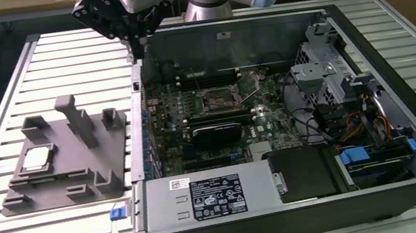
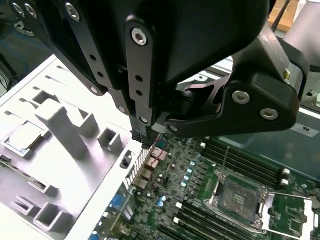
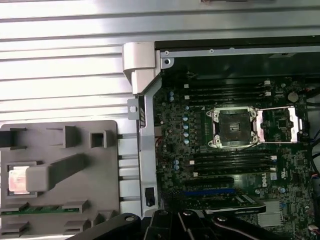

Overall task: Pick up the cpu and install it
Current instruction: 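Reach for the cpu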

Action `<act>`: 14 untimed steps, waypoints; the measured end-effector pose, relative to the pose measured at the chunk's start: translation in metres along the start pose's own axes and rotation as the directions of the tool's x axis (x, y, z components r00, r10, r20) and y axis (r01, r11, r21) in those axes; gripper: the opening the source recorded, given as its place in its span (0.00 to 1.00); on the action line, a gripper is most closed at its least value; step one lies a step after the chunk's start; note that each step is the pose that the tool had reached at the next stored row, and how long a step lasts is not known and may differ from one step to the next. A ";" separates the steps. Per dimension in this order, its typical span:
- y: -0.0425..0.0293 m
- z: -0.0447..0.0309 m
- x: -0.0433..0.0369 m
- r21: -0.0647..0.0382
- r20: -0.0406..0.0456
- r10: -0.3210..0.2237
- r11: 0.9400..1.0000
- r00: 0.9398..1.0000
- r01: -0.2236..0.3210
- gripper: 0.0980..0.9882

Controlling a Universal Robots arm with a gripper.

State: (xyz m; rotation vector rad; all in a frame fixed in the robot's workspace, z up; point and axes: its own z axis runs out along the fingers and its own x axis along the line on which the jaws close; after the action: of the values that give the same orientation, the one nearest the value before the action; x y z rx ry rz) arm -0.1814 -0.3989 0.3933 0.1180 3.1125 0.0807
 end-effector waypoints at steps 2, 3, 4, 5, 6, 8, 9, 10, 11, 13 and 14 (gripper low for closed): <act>-0.0003 -0.0001 0.0046 -0.001 0.000 0.000 1.000 1.000 0.000 0.01; -0.0005 -0.0001 0.0069 -0.001 0.000 0.000 1.000 1.000 0.000 0.01; -0.0007 -0.0002 0.0089 -0.001 0.000 0.000 1.000 1.000 0.000 0.01; -0.0008 -0.0003 0.0110 -0.002 0.000 0.000 1.000 1.000 0.000 0.01; -0.0010 -0.0003 0.0132 -0.002 0.000 0.000 1.000 1.000 0.000 0.01; -0.0014 -0.0005 0.0180 -0.002 0.000 0.000 1.000 1.000 0.000 0.01; -0.0015 -0.0005 0.0200 -0.002 0.000 0.000 1.000 1.000 0.000 0.01; -0.0017 -0.0006 0.0222 -0.003 0.000 0.000 1.000 1.000 0.000 0.01; -0.0018 -0.0007 0.0243 -0.003 0.000 0.000 1.000 1.000 0.000 0.01; -0.0022 -0.0008 0.0289 -0.004 0.000 0.000 1.000 1.000 0.000 0.01; -0.0023 -0.0008 0.0310 -0.004 0.000 0.000 1.000 1.000 0.000 0.01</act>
State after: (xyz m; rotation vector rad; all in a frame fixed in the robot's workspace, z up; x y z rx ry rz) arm -0.2126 -0.3989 0.3933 0.1183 3.1125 0.0865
